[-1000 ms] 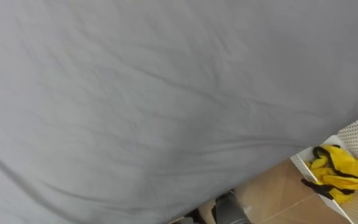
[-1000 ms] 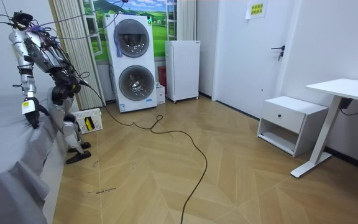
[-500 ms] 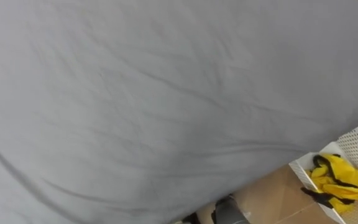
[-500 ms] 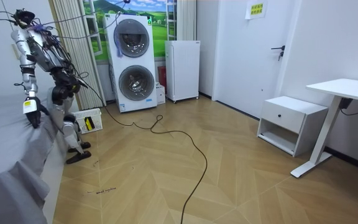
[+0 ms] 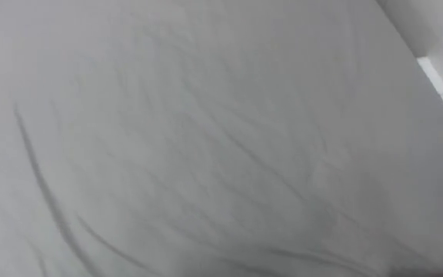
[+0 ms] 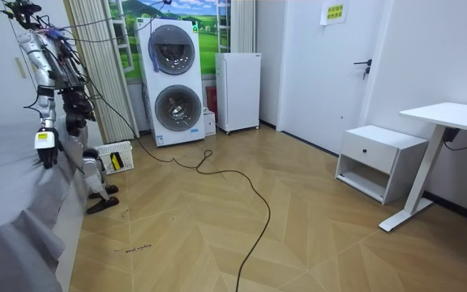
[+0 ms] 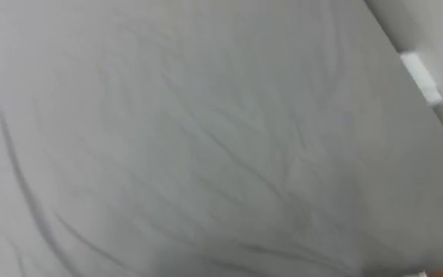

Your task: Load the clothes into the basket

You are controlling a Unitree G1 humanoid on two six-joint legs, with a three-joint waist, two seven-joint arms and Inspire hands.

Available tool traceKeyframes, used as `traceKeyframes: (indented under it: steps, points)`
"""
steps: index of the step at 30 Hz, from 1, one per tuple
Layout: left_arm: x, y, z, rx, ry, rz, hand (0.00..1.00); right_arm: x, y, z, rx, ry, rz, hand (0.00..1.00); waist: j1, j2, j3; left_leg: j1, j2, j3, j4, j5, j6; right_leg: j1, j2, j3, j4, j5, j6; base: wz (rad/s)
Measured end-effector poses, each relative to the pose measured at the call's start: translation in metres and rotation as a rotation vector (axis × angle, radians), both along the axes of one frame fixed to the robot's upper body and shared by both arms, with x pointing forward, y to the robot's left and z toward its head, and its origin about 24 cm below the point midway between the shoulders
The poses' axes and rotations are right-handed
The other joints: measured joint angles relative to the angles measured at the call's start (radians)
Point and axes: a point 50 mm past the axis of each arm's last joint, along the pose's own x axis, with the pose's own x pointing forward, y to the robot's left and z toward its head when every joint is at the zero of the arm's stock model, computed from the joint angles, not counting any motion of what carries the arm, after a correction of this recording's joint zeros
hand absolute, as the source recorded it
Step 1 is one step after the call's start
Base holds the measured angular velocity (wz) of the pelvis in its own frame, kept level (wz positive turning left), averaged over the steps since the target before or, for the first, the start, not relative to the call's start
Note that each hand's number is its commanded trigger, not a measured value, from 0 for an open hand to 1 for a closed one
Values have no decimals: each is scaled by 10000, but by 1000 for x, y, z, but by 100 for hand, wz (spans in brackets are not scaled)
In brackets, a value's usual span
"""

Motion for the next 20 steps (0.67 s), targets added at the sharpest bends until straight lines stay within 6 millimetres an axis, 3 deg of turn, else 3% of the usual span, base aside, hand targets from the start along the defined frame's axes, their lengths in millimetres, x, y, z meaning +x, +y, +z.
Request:
traceKeyframes:
  steps: [4, 9, 11, 20]
  points:
    - [1, -3, 0, 309, -200, -181, 0, -13, 6, -7, 465, 505, 15, 0, 87, -218, 25, 254, -64, -323, 9, 9, 12, 480, -77, -345, -238, 3, 22, 27]
    - [4, -6, 0, 361, -642, 188, 0, -26, 16, -14, 1045, 1103, 440, 0, 482, -457, -43, 460, -98, -471, 20, 52, 31, 705, -108, -421, -178, -77, 166, 4]
    - [2, -9, -1, 293, -695, 226, 0, -35, 16, -16, 1232, 1388, 449, 0, 686, -531, -15, 756, -106, -481, -35, 49, 31, 997, -112, -434, -212, -68, 176, 0]
    - [-1, -25, -6, -189, -811, 514, 0, -44, 20, -18, 1392, 1692, 562, 0, 839, -526, -34, 943, -117, -606, -25, 56, 20, 1245, -119, -579, -229, -61, 170, 4]
